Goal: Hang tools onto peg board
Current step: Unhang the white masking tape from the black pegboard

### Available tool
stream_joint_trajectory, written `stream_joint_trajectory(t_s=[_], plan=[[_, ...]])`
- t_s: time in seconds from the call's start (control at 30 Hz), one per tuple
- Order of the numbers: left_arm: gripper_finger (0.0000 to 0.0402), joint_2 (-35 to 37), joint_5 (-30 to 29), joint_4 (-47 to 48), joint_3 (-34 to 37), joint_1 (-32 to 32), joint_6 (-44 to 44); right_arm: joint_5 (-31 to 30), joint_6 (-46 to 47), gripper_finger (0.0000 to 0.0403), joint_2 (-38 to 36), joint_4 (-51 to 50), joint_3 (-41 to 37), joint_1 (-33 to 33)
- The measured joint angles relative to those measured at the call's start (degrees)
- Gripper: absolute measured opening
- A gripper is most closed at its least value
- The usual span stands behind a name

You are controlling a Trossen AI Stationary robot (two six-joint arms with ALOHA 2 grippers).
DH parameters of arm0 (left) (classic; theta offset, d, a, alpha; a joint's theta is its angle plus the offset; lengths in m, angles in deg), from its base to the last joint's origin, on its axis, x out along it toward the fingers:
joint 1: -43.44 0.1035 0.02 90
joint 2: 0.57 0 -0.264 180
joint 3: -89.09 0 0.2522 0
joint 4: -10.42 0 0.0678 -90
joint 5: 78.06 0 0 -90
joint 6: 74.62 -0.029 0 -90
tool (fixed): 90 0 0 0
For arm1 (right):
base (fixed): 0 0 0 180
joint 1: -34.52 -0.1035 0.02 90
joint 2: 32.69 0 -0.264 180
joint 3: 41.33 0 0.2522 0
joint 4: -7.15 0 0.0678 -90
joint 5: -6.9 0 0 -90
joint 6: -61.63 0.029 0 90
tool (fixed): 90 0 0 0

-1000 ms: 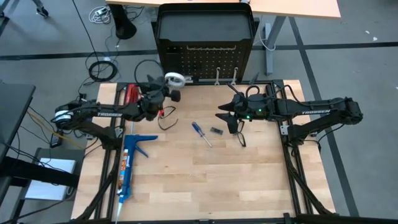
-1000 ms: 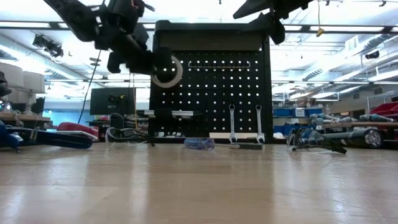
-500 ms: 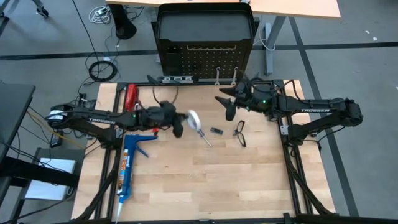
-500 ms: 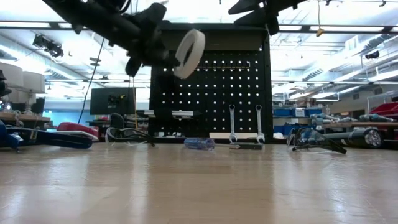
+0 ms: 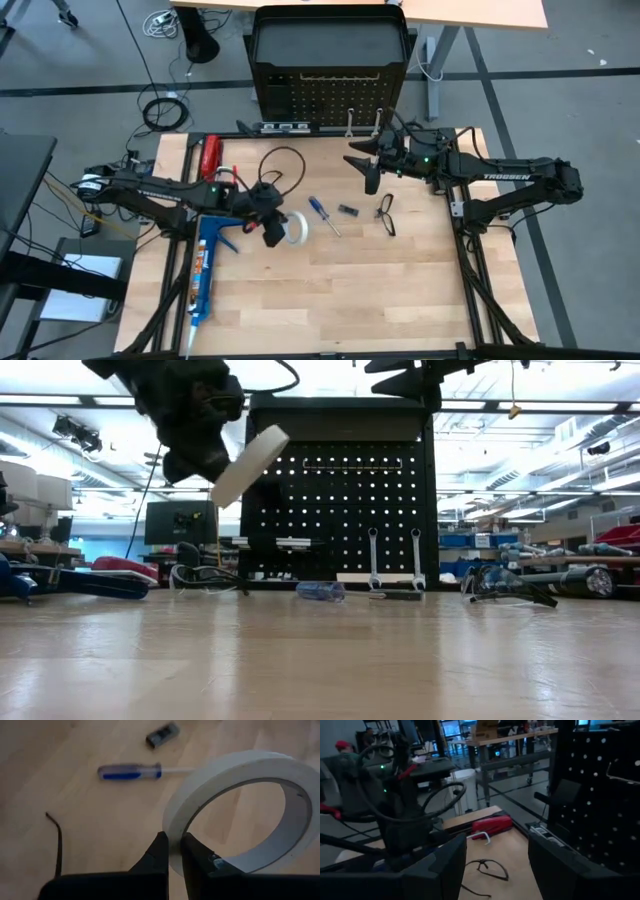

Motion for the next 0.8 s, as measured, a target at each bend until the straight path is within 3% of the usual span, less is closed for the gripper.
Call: stream_joint_trajectory(t_s=[0.2,0.27,0.6,0.8], plan=[[0.0022,-0.97,10.6,5.79,-0.32,-0.52,-0.21,0.05,3.3,0.0214,0.0,0.07,0.0,0.0],[0.0023,-1.95,11.67,5.55,-0.32,-1.66,-0.18,0.05,2.48,0.0214,0.01,0.07,0.0,0.0],[0.0039,-12.45,5.49,4.2,-0.31,-5.62,6.28,0.38,5.68,0.0214,0.07,-3.14,0.0,0.13],[0.0087,-18.24,4.35,6.15,-1.79,-5.62,10.34,1.94,4.44,0.0214,0.04,-3.64,0.0,0.2]])
